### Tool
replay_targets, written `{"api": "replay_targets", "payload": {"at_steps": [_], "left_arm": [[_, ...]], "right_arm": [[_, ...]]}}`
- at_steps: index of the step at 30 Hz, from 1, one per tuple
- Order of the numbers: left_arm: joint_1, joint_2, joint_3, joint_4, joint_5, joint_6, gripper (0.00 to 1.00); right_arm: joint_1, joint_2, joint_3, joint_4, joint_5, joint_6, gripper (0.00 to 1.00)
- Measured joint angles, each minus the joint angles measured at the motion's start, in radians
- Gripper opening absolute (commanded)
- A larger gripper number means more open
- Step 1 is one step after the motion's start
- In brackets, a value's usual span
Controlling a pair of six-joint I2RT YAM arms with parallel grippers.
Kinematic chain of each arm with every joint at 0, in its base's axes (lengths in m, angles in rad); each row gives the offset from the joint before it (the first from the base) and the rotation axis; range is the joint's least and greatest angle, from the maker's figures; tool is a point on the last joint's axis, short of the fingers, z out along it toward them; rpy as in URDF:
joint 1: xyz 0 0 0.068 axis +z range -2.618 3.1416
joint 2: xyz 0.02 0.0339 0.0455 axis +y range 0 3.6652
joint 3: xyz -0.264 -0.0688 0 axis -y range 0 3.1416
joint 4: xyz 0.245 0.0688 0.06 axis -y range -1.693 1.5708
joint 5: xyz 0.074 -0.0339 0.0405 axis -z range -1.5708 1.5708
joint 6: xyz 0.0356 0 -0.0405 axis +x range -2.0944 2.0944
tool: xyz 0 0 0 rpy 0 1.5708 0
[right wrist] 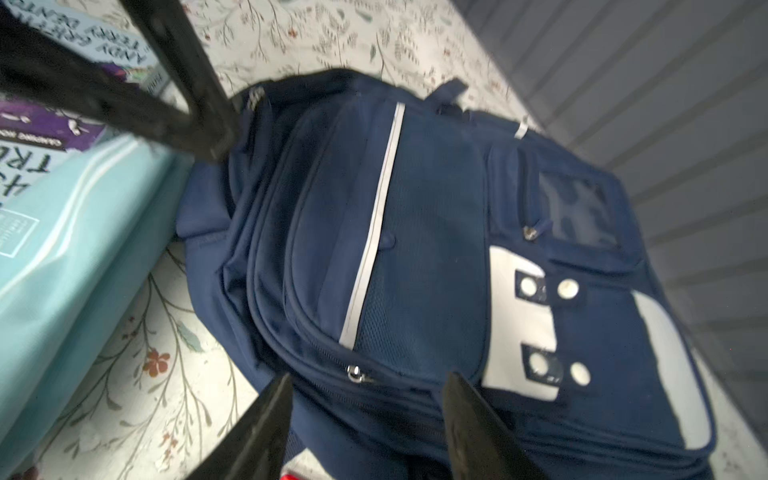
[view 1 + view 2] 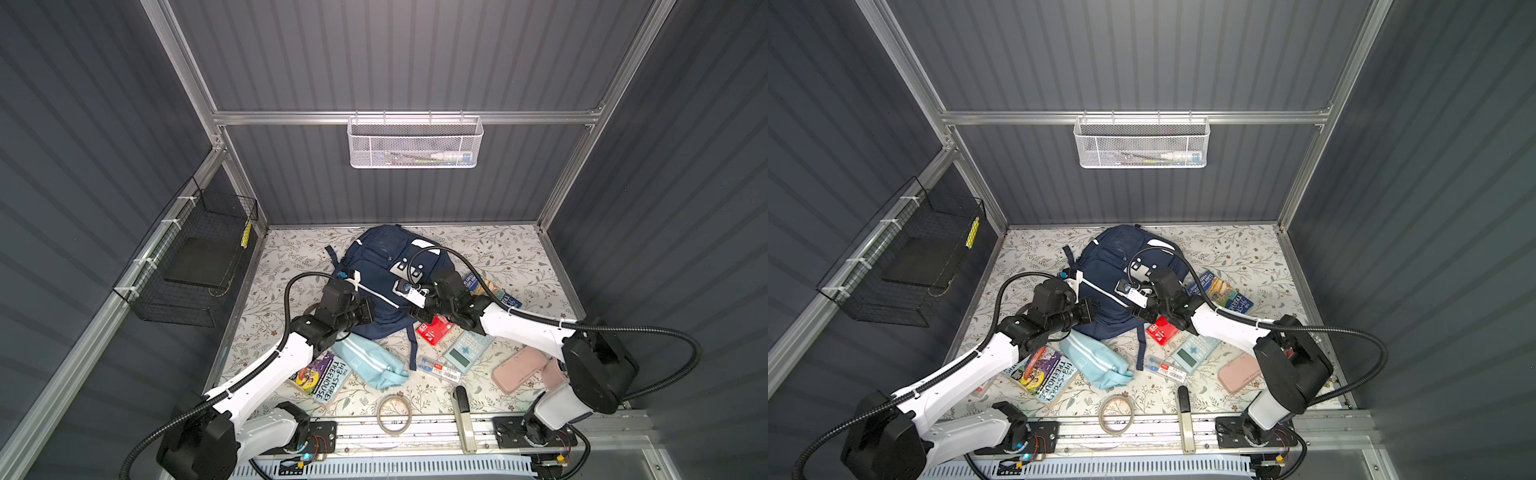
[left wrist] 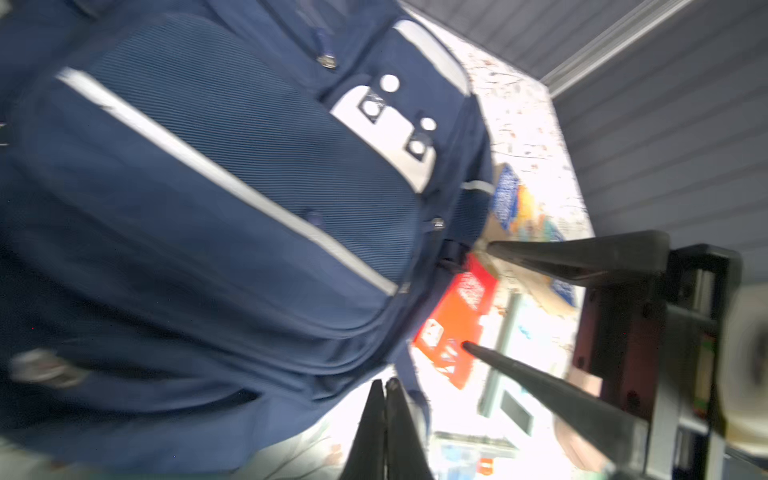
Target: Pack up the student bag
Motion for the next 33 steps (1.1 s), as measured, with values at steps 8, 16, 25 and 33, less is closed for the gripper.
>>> {"api": "replay_targets", "payload": {"at_steps": [8, 16, 25, 33], "left_arm": [[0.195, -0.006, -0.018, -0.072, -0.086, 0.056, 0.36], [0.225, -0.002, -0.062, -0.055, -0.083, 0.06, 0.34], [0.243, -0.001, -0.109, -0.014, -0.059, 0.06, 0.33], [0.243, 0.037, -0.134, 0.058, -0.006, 0.05, 0.33]], "right_arm": [[0.169, 0.15, 0.15, 0.039, 0.049, 0.127, 0.59], [0.25, 0.371, 0.307, 0.034, 0.071, 0.19, 0.49], [0.237, 0.425, 0.34, 0.001, 0.14, 0.208, 0.36], [0.238, 0.452, 0.386, -0.069, 0.15, 0.208, 0.19]]}}
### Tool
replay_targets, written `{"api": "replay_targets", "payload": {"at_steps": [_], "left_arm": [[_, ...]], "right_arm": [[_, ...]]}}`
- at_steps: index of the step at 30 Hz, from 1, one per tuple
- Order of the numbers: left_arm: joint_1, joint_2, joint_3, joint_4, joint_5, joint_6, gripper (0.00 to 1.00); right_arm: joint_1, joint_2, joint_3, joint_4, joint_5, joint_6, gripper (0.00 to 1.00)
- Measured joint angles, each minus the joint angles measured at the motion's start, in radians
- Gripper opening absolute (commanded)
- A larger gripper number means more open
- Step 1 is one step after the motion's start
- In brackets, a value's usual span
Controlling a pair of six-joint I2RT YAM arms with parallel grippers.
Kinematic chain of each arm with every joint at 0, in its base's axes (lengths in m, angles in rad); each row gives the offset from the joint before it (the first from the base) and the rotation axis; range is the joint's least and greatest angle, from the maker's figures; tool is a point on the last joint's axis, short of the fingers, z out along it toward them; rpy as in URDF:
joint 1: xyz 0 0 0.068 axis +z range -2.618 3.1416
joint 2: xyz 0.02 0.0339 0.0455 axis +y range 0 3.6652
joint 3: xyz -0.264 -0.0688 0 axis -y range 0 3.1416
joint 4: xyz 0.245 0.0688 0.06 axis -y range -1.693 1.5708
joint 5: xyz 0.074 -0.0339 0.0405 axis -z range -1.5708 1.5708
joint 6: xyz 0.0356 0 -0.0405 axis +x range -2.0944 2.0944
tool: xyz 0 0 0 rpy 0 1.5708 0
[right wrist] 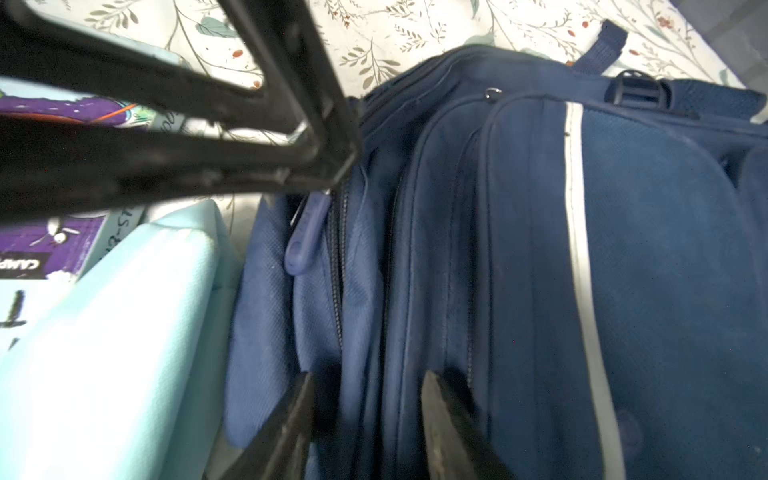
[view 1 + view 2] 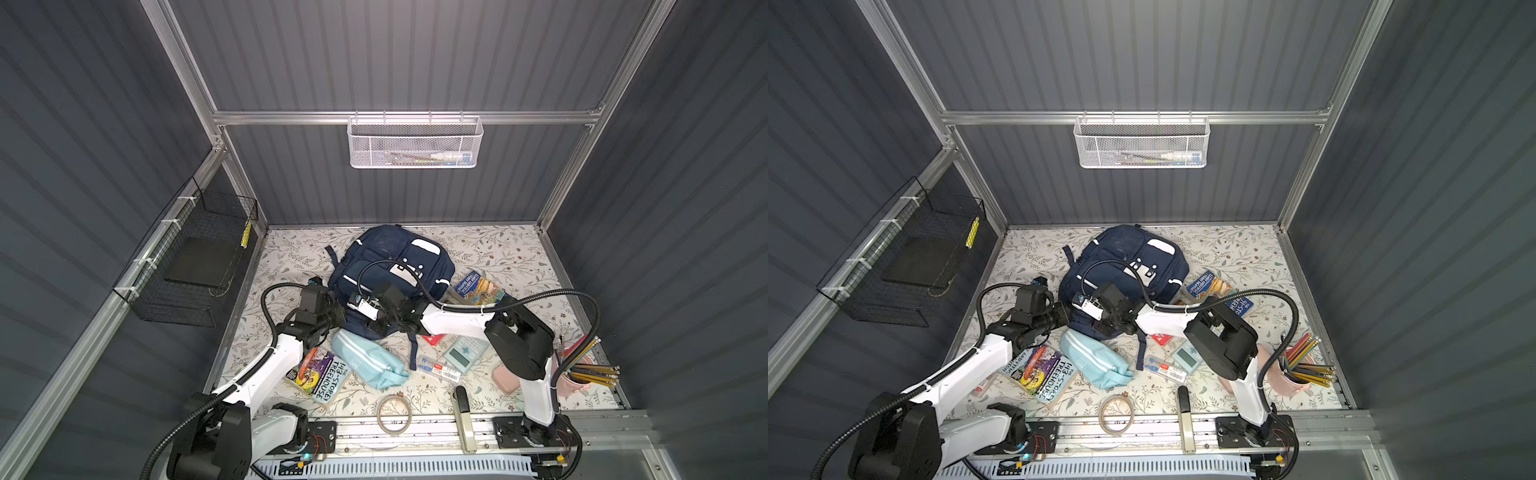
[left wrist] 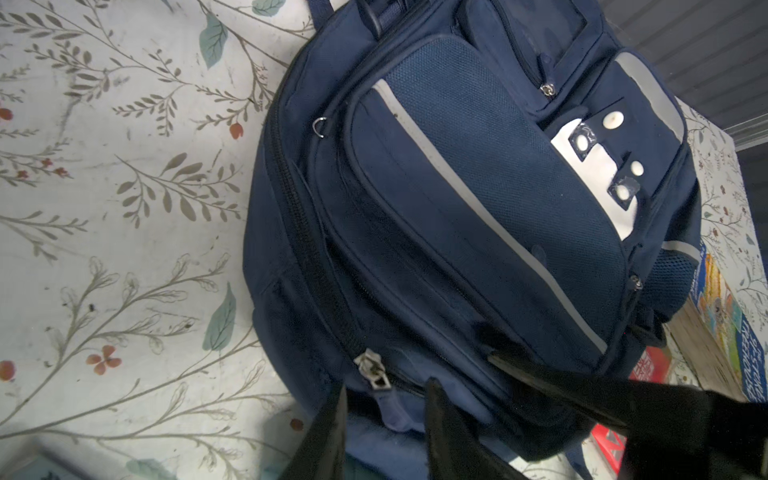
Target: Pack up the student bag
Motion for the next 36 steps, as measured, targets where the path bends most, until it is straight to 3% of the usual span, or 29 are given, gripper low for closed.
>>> {"api": "replay_targets", "payload": {"at_steps": [1, 2, 14, 22, 25, 31, 36], "left_arm": [[0.0, 0.003, -0.003, 0.005, 0.004, -0.003, 0.33], [0.0, 0.006, -0.005, 0.008, 0.007, -0.003, 0.33], [0.0, 0.066, 0.001, 0.045, 0.06, 0.016, 0.38], [-0.026, 0.057, -0.02, 0.147, 0.108, -0.011, 0.48], [-0.057, 0.069, -0.028, 0.179, 0.107, -0.016, 0.46], [-0.089, 0.098, -0.028, 0.195, 0.082, 0.002, 0.28], [-0.127, 0.107, -0.038, 0.187, 0.045, 0.018, 0.28]], "right_arm": [[-0.002, 0.008, 0.004, -0.005, 0.002, -0.009, 0.05], [-0.006, 0.013, 0.006, -0.01, 0.003, -0.011, 0.0], [-0.064, -0.122, 0.061, -0.21, -0.073, -0.034, 0.0], [-0.067, -0.122, 0.075, -0.24, -0.093, -0.021, 0.0], [-0.068, -0.122, 0.078, -0.25, -0.094, -0.018, 0.0], [-0.074, -0.122, 0.078, -0.266, -0.094, -0.017, 0.0], [-0.091, -0.122, 0.08, -0.261, -0.126, 0.0, 0.0]]}}
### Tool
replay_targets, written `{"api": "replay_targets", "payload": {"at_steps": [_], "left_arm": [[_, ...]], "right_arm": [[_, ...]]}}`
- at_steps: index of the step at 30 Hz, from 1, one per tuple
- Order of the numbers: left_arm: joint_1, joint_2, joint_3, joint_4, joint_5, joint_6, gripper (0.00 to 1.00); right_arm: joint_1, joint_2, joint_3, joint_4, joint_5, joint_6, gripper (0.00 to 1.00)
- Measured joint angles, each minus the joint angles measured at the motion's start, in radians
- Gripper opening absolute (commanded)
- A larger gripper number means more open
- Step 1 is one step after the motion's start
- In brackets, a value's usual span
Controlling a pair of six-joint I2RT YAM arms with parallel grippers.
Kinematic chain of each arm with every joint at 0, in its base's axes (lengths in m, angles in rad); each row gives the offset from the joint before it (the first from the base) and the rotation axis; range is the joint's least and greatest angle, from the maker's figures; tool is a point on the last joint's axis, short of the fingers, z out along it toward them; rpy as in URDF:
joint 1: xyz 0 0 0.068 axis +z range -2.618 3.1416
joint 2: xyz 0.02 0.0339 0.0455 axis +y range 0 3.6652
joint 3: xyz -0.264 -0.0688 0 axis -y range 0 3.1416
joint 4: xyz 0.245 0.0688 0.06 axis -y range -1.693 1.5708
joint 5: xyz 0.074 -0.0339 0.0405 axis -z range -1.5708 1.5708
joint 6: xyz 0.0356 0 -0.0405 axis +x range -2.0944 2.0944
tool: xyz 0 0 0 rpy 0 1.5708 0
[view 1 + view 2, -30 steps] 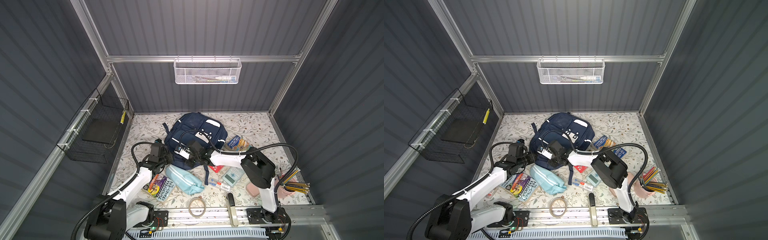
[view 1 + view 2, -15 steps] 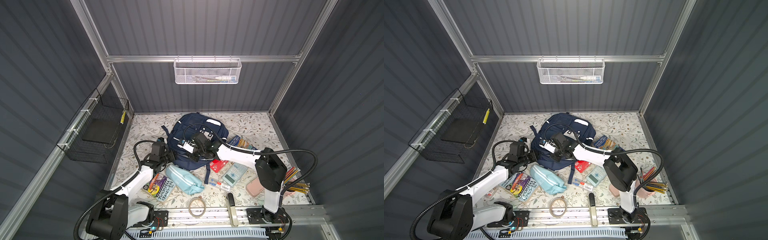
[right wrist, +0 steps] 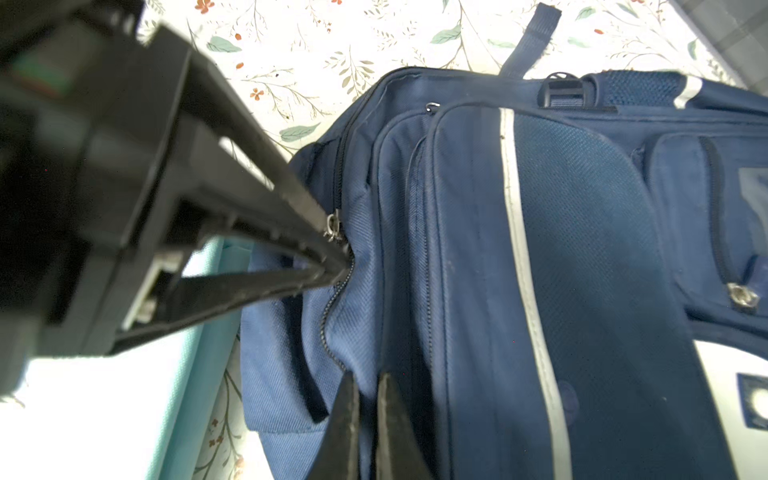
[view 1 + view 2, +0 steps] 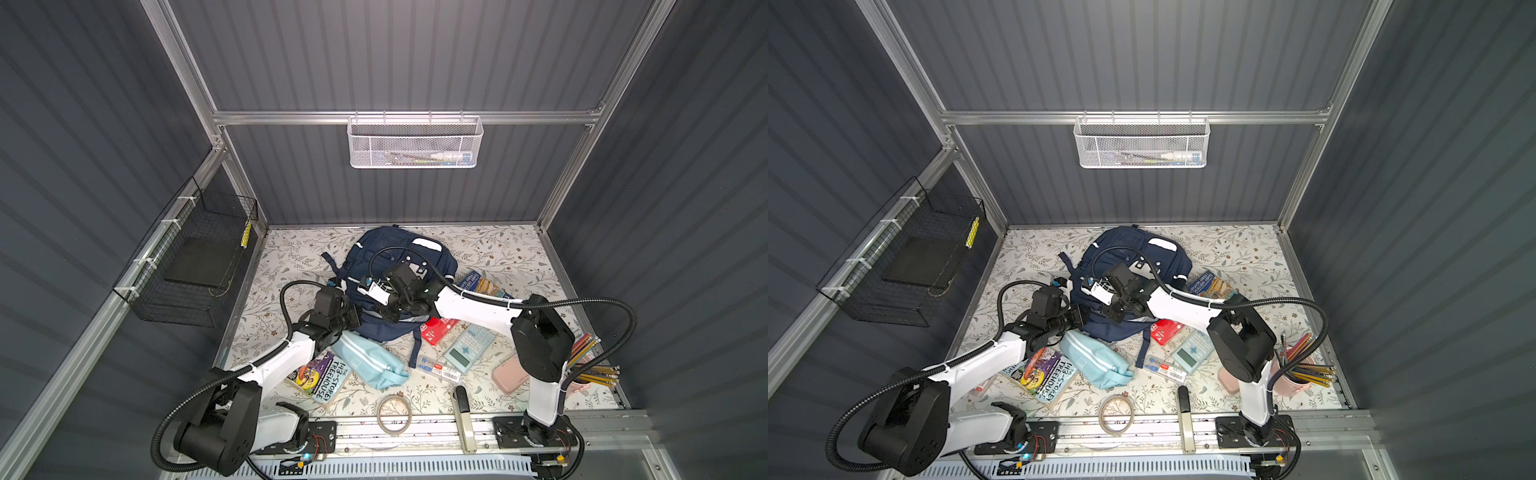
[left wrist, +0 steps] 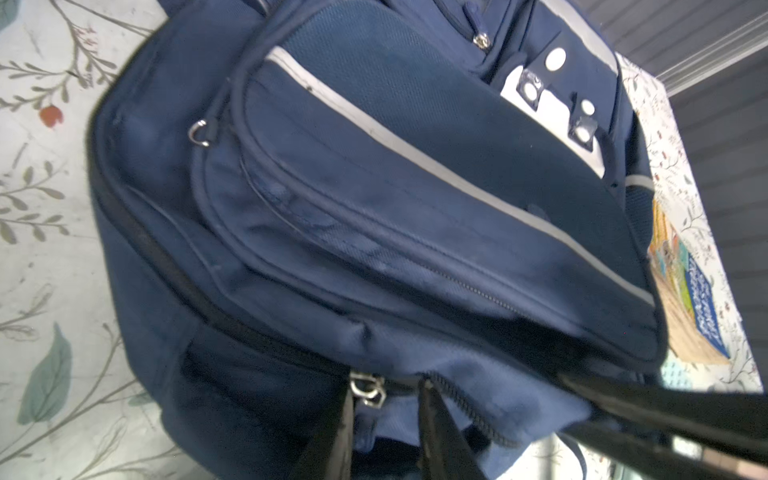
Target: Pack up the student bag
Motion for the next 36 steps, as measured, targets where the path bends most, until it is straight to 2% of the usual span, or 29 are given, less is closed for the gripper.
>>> {"api": "replay_targets", "payload": {"at_steps": [3, 5, 7, 8, 9, 10, 11, 19, 23, 30, 32, 33, 35, 36], "left_arm": [[-0.011, 0.009, -0.018, 0.0, -0.014, 0.006, 0.31], [-0.013, 0.013, -0.019, -0.006, -0.034, 0.018, 0.39], [-0.017, 0.017, -0.015, -0.017, -0.06, 0.025, 0.38], [-0.019, 0.023, -0.012, -0.02, -0.069, 0.029, 0.36], [-0.019, 0.031, -0.008, -0.023, -0.076, 0.035, 0.28], [-0.019, 0.039, -0.004, -0.025, -0.082, 0.04, 0.15], [-0.019, 0.047, 0.001, -0.028, -0.085, 0.044, 0.09], [0.0, 0.029, 0.007, -0.053, -0.066, 0.056, 0.09], [0.058, 0.006, 0.007, -0.062, 0.0, 0.063, 0.21], [0.086, -0.002, 0.007, -0.057, 0.076, 0.073, 0.27], [0.087, -0.001, 0.006, -0.054, 0.083, 0.079, 0.49], [0.087, -0.004, 0.004, -0.049, 0.085, 0.078, 0.48], [0.09, -0.017, 0.001, -0.045, 0.085, 0.069, 0.29], [0.092, -0.026, 0.0, -0.045, 0.085, 0.071, 0.26]], "right_arm": [[-0.008, 0.0, 0.011, -0.003, -0.023, 0.01, 0.0], [-0.01, 0.0, 0.02, -0.009, -0.031, 0.011, 0.0], [-0.01, 0.0, 0.023, -0.008, -0.038, 0.013, 0.0], [-0.01, 0.0, 0.023, -0.008, -0.041, 0.013, 0.0], [-0.01, 0.0, 0.023, -0.008, -0.045, 0.013, 0.0], [-0.01, 0.0, 0.023, -0.008, -0.048, 0.013, 0.0], [-0.01, 0.0, 0.023, -0.008, -0.05, 0.013, 0.0], [-0.027, -0.01, -0.011, 0.01, -0.067, 0.006, 0.0], [-0.034, -0.021, -0.025, 0.014, -0.073, -0.021, 0.0], [-0.042, -0.032, -0.032, 0.014, -0.096, -0.045, 0.0], [-0.044, -0.032, -0.032, 0.014, -0.1, -0.045, 0.0], [-0.044, -0.032, -0.032, 0.014, -0.102, -0.045, 0.0], [-0.044, -0.032, -0.032, 0.012, -0.103, -0.045, 0.0], [-0.044, -0.032, -0.032, 0.01, -0.103, -0.045, 0.0]]}}
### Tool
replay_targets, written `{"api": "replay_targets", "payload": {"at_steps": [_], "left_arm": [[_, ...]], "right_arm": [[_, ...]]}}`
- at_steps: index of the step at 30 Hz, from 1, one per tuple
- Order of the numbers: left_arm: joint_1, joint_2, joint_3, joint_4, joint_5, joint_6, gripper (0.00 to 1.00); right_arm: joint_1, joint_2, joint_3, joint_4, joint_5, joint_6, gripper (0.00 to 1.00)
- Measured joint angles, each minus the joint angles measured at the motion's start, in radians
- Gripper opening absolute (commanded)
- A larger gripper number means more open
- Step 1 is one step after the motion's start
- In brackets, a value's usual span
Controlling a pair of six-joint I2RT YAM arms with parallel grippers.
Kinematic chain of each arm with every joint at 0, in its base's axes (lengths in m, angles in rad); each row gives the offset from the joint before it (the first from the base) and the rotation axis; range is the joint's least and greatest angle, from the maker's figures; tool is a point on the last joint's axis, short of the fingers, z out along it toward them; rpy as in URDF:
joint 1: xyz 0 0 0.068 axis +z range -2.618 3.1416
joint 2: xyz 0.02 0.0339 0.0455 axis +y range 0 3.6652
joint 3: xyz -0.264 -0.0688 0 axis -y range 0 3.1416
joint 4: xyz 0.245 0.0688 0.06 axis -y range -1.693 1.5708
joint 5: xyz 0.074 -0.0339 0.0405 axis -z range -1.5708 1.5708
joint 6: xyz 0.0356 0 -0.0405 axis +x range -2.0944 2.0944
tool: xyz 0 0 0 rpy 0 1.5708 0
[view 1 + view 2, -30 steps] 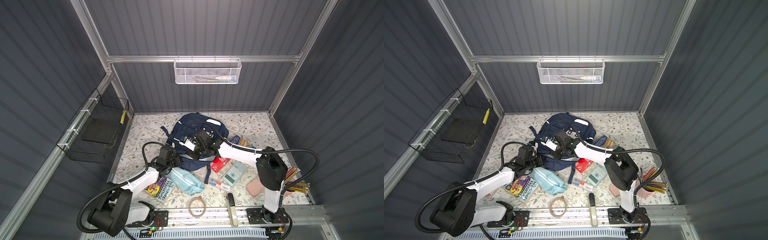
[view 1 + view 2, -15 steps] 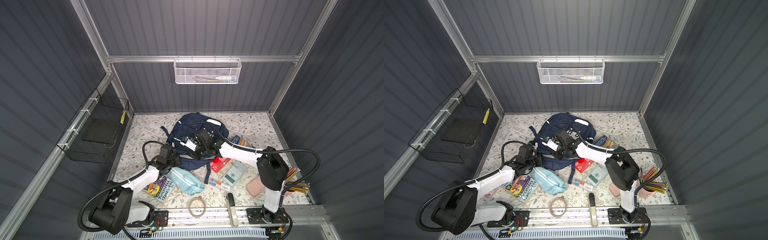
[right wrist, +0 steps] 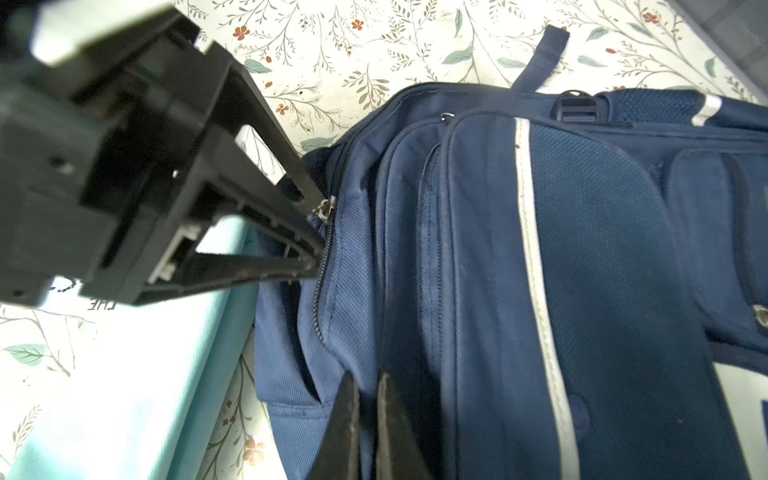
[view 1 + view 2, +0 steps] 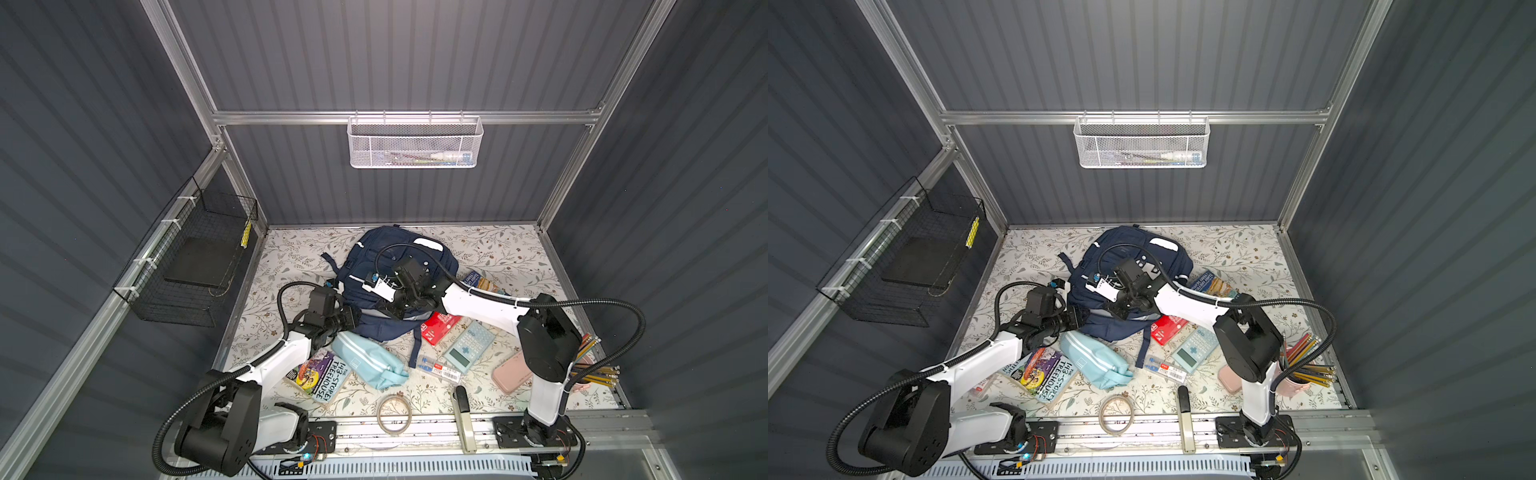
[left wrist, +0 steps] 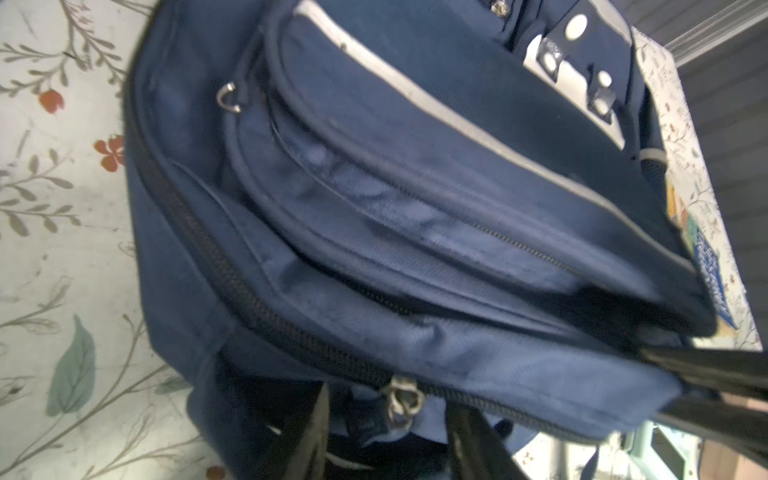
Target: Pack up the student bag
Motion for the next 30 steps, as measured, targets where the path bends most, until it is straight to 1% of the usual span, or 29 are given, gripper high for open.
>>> {"api": "replay_targets", "payload": {"at_steps": [3, 4, 5, 13, 16, 18, 21, 22, 23, 28, 29, 30], "left_arm": [[0.003, -0.016, -0.001, 0.0, 0.0, 0.006, 0.27], [0.003, -0.016, -0.002, 0.0, 0.0, 0.006, 0.22], [0.003, -0.016, -0.004, 0.0, 0.0, 0.006, 0.2], [0.003, -0.016, -0.013, -0.005, -0.037, 0.007, 0.23], [0.003, -0.016, -0.023, 0.007, -0.039, 0.008, 0.21], [0.003, -0.021, -0.046, 0.036, -0.024, 0.008, 0.32], [0.006, -0.052, -0.073, 0.041, 0.006, 0.004, 0.32], [0.007, -0.062, -0.077, 0.042, 0.01, 0.004, 0.29], [0.007, -0.069, -0.08, 0.045, 0.011, 0.005, 0.23], [0.007, -0.043, -0.085, 0.065, 0.014, 0.011, 0.23], [0.007, -0.04, -0.086, 0.067, 0.015, 0.011, 0.25], [0.007, -0.04, -0.087, 0.068, 0.015, 0.012, 0.29]], "right_arm": [[0.0, 0.0, 0.0, -0.002, 0.0, 0.0, 0.0], [0.0, 0.0, 0.0, -0.002, 0.0, 0.0, 0.0], [0.0, 0.0, 0.0, -0.002, 0.0, 0.001, 0.0], [0.0, 0.0, 0.0, -0.002, -0.001, 0.001, 0.0], [0.0, 0.0, 0.0, -0.002, -0.009, 0.002, 0.0], [-0.004, 0.0, 0.0, -0.002, -0.02, 0.005, 0.0], [-0.017, 0.0, 0.0, -0.003, -0.046, 0.016, 0.0], [-0.023, 0.0, 0.0, -0.003, -0.056, 0.02, 0.0], [-0.028, 0.0, 0.0, -0.003, -0.066, 0.024, 0.0], [-0.035, 0.0, 0.0, -0.008, -0.09, 0.03, 0.0], [-0.035, 0.0, 0.0, -0.01, -0.09, 0.031, 0.0], [-0.034, 0.0, 0.0, -0.011, -0.09, 0.031, 0.0]]}}
